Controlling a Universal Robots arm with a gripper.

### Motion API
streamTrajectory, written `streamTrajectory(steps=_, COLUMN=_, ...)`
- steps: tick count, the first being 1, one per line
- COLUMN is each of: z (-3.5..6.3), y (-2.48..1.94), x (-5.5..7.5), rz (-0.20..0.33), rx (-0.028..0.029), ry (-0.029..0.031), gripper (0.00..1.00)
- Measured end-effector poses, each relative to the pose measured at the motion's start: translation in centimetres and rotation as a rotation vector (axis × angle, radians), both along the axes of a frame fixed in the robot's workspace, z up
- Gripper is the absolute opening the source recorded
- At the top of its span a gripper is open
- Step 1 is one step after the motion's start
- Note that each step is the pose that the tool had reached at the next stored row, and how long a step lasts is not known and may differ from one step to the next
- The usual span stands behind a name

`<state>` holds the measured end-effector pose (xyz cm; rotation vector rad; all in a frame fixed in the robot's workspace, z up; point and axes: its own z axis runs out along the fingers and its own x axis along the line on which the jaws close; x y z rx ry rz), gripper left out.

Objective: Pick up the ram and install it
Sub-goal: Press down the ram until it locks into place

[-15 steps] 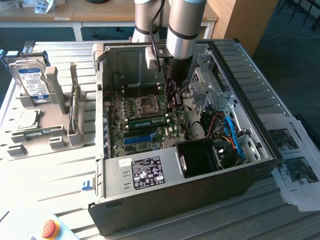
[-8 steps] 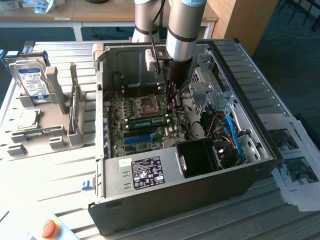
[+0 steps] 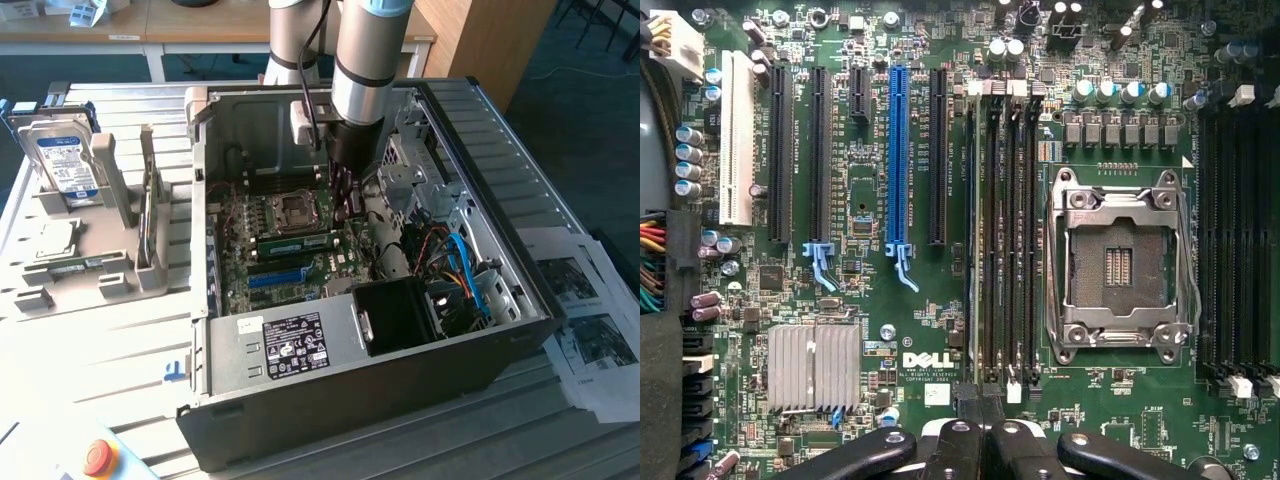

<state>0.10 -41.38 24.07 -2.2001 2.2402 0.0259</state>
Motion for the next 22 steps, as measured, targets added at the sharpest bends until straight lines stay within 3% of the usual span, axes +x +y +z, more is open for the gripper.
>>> streamTrajectory(steps=22, z=-0.31, y=0.07, x=-0.33, rz=0.0, rx=0.0005, ry=-0.0011, gripper=0.1)
